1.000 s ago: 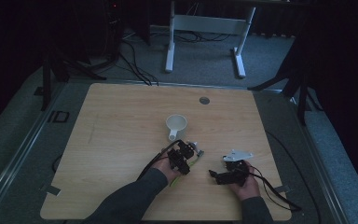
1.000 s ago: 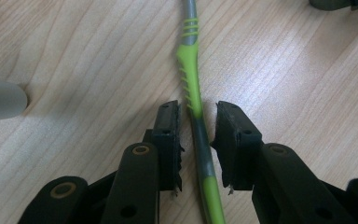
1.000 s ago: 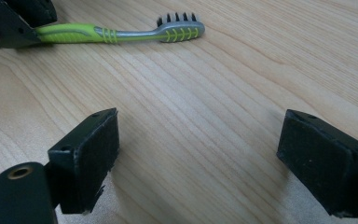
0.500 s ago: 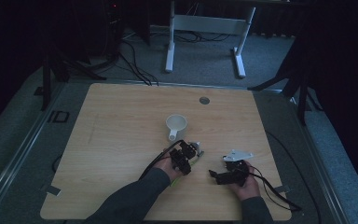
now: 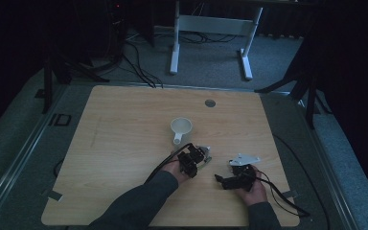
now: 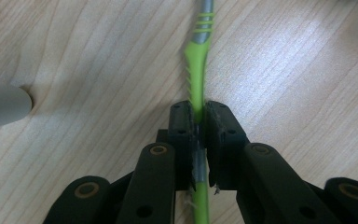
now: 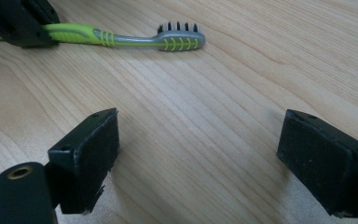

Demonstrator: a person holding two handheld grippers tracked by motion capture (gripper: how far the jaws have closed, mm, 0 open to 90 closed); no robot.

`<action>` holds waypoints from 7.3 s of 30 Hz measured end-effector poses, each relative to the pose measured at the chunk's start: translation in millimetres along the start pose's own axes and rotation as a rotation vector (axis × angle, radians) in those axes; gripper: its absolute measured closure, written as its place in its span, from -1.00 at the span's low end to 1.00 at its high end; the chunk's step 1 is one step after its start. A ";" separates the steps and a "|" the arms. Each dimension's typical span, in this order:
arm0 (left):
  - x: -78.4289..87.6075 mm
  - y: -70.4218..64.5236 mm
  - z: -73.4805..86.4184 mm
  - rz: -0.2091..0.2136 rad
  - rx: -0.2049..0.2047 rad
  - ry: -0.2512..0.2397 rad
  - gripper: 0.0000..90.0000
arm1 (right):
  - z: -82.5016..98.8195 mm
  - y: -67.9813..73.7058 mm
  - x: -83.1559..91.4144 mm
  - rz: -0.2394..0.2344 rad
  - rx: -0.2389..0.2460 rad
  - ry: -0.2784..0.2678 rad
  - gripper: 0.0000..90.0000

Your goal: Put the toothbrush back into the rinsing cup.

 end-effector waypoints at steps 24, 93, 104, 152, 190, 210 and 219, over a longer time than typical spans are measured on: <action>5.6 0.3 0.1 -0.039 -0.056 -0.022 0.87 | 0.2 0.2 0.1 0.000 -0.002 0.001 -0.73; 60.5 20.0 6.0 0.039 0.031 -0.307 0.87 | 0.1 0.2 0.1 0.000 -0.001 0.001 -0.73; 69.4 22.7 5.9 0.034 0.035 -0.348 0.87 | 0.1 0.1 0.1 0.000 -0.001 0.000 -0.73; 88.7 29.7 7.7 -0.013 0.049 -0.561 0.87 | 0.1 0.2 0.1 0.000 -0.002 0.001 -0.73; 102.1 34.8 11.4 -0.059 0.044 -0.695 0.86 | 0.1 0.1 0.1 0.001 -0.001 0.001 -0.73; 104.8 37.4 12.1 -0.073 0.060 -0.736 0.86 | 0.1 0.2 0.1 0.000 -0.002 0.001 -0.73; 107.5 38.7 12.9 -0.082 0.064 -0.757 0.86 | 0.1 0.2 0.2 0.001 -0.002 0.001 -0.73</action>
Point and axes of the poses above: each handheld gripper's, and its own axes: x roughly backward along the jaws, z roughly out of its underside, y roughly to its left, the point moved 6 cm from there along -x, roughly forward along the jaws, and after that the axes turned 10 degrees about -x, right-handed, at the moved point
